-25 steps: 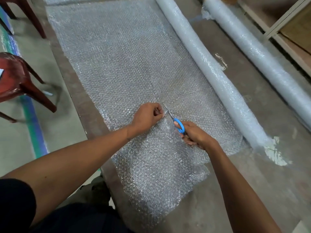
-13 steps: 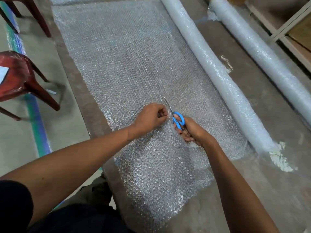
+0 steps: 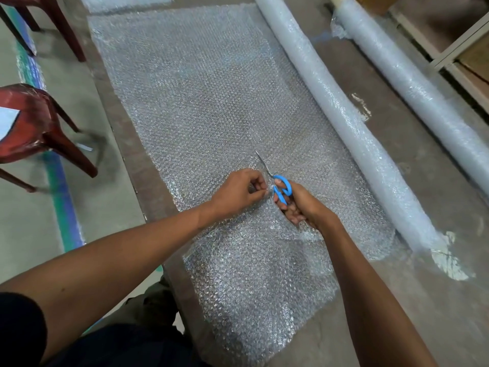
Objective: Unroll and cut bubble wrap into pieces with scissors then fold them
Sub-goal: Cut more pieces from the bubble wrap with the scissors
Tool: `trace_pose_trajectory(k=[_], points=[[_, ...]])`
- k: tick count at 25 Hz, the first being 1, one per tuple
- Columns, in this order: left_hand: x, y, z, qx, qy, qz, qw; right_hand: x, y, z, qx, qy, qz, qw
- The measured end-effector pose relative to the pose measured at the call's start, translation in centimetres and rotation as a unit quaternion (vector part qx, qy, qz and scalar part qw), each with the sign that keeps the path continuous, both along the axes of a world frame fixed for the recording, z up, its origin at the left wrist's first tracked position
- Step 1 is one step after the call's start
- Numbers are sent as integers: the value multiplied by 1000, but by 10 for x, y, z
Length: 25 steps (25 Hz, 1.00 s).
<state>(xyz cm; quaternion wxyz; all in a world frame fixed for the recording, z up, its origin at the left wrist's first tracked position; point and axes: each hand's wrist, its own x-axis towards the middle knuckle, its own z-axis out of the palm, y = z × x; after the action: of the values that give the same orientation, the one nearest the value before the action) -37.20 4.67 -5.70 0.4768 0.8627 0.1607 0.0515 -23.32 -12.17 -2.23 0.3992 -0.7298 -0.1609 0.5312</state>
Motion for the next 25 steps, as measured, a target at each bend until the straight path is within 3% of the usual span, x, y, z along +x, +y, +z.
trace_pose_trajectory(k=[13, 21, 25], points=[[-6, 11, 9, -25, -24, 10, 999, 7, 17, -5, 8, 55, -17, 998], [-12, 11, 16, -51, -33, 31, 998, 7, 26, 1, -13, 20, -29, 999], [-15, 16, 14, -64, -28, 32, 997, 6, 27, 4, -24, -38, 17, 999]])
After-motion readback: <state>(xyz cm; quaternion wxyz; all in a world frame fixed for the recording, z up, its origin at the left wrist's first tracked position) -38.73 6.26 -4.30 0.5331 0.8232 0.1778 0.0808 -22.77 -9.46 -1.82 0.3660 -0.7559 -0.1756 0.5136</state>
